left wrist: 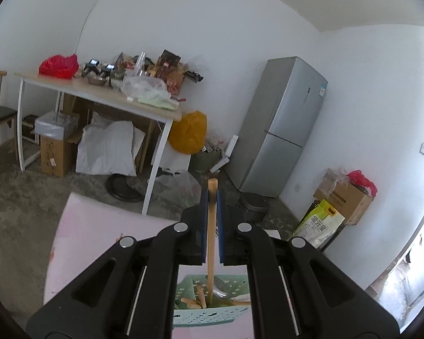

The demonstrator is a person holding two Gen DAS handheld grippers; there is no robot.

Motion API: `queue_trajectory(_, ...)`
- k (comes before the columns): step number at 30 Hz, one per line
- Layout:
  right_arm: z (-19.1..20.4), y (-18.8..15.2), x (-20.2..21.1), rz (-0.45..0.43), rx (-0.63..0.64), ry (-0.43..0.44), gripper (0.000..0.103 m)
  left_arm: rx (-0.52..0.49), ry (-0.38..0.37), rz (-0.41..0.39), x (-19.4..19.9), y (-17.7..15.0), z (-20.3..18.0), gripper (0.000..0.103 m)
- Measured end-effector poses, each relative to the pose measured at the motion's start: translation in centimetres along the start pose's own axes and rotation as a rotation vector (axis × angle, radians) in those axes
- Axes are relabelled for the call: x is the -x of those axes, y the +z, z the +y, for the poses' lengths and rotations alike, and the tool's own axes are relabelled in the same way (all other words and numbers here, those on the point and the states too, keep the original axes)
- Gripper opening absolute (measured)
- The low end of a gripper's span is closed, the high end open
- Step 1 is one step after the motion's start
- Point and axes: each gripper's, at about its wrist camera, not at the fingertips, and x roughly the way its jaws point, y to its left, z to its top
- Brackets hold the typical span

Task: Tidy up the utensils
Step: 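Drop the chopstick into the green basket with the left gripper while the right holds its chopstick, then raise the chopstick over the green basket and open the right gripper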

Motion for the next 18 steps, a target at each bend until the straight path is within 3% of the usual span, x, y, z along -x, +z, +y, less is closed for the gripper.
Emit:
queue_trajectory(5,-0.1,0.0,0.2,-0.004,-0.002,-0.006,0.007,0.061,-0.048,0.078,-1.6,-2.0,1.4,0.006)
queue_trajectory(9,-0.1,0.1,0.7,-0.014,0.000,-0.013,0.007,0.084,-0.066,0.089,-0.6,-3.1,2.5,0.025)
queue_trajectory(18,0.7,0.8,2.3,-0.059,0.023,-0.015,0.007,0.041,-0.075,0.066,5.1,-4.8,3.4,0.049)
